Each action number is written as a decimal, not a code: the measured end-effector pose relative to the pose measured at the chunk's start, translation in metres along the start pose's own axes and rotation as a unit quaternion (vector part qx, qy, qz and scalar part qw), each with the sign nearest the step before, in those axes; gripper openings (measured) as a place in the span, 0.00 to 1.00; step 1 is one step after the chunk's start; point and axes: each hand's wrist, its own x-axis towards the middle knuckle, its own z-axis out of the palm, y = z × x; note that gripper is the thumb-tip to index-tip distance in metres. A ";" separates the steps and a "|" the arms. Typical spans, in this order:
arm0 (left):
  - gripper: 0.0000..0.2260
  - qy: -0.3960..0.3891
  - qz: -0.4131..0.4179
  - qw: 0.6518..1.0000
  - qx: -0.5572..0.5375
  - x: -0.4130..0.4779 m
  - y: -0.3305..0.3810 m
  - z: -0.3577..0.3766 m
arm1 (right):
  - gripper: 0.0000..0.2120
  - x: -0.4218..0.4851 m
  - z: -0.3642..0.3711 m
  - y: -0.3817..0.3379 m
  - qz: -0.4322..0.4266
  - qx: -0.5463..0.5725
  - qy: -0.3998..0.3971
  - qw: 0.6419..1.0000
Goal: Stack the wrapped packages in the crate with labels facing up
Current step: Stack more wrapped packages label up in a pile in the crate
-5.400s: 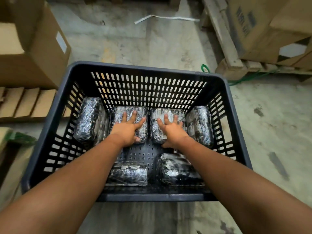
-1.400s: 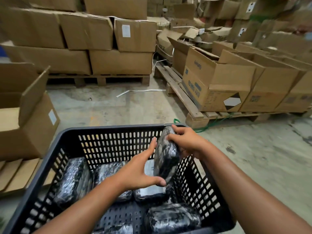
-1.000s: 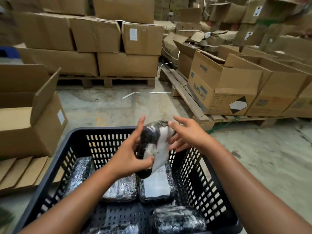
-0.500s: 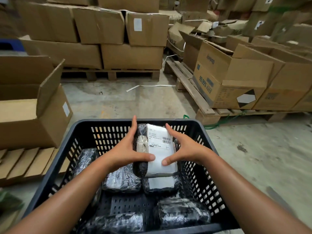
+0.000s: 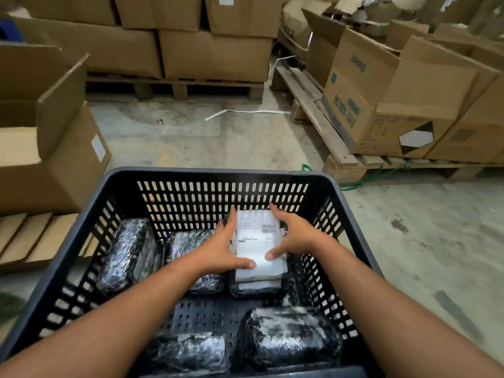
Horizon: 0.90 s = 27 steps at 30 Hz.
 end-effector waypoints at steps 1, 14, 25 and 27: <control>0.67 -0.005 -0.004 1.000 0.030 0.002 -0.004 0.001 | 0.64 0.004 0.003 0.001 0.003 -0.019 0.012 1.000; 0.67 -0.030 0.021 0.990 0.135 0.019 -0.025 0.015 | 0.71 0.011 0.013 0.015 0.045 -0.105 -0.028 0.993; 0.65 -0.083 0.010 0.993 0.080 0.026 -0.035 0.005 | 0.65 0.008 0.008 0.015 0.057 -0.077 -0.087 0.992; 0.64 -0.082 0.005 0.993 0.085 0.023 -0.030 0.004 | 0.64 0.004 0.008 0.014 0.054 -0.070 -0.072 0.993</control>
